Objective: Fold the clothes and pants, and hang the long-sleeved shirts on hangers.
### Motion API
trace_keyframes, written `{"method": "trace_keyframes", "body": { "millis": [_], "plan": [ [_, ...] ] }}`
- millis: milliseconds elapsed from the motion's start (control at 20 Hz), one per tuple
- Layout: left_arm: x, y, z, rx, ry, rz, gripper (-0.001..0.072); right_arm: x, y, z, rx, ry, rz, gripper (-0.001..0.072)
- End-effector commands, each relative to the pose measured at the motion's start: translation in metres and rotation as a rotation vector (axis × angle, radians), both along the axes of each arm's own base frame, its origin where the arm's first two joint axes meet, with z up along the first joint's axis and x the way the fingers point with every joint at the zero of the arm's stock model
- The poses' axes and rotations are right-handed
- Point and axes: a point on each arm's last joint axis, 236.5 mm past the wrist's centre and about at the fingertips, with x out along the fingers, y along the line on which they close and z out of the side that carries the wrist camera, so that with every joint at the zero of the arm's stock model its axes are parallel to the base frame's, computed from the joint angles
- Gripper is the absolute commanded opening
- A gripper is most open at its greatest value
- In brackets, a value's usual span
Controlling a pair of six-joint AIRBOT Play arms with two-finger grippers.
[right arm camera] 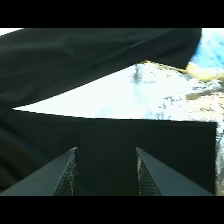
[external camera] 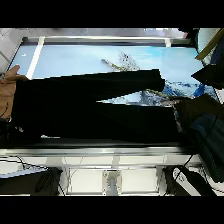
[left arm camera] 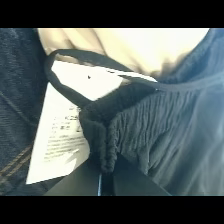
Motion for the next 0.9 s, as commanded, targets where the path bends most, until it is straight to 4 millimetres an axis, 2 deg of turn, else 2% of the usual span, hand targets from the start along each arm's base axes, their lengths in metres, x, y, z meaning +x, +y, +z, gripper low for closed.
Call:
{"method": "trace_keyframes", "body": {
  "millis": [0,100,200,250,350,400,500,600,850],
  "plan": [
    [0.004,-0.003,0.01,-0.004,-0.034,-0.012,0.0013,-0.024,-0.032,-0.009,-0.142,0.051,-0.079,0.0412],
    [0.005,-0.001,0.019,0.021,-0.045,-0.014,0.0013,-0.06,-0.057,-0.037,-0.209,0.145,-0.163,0.0412],
    [0.006,0.001,0.028,0.048,-0.055,-0.015,0.0013,-0.09,-0.074,-0.089,-0.165,0.229,-0.27,0.0411],
    [0.006,0.001,0.032,0.057,-0.059,-0.015,0.0013,-0.102,-0.073,-0.121,-0.096,0.292,-0.302,0.0412],
    [0.006,0.001,0.036,0.068,-0.063,-0.015,0.0013,-0.122,-0.055,-0.189,0.113,0.445,-0.313,0.0413],
    [0.006,0.001,0.036,0.069,-0.064,-0.016,0.0013,-0.128,-0.045,-0.217,0.207,0.494,-0.301,0.0416],
    [0.006,0.001,0.037,0.07,-0.065,-0.018,0.0013,-0.134,-0.045,-0.254,0.291,0.545,-0.332,0.0449],
    [0.006,0.001,0.037,0.07,-0.065,-0.018,0.0013,-0.142,-0.055,-0.278,0.323,0.609,-0.368,0.0452],
    [0.006,-0.003,0.038,0.06,-0.069,-0.029,0.0013,-0.14,-0.066,-0.304,0.356,0.671,-0.378,0.0453]
  ]
}}
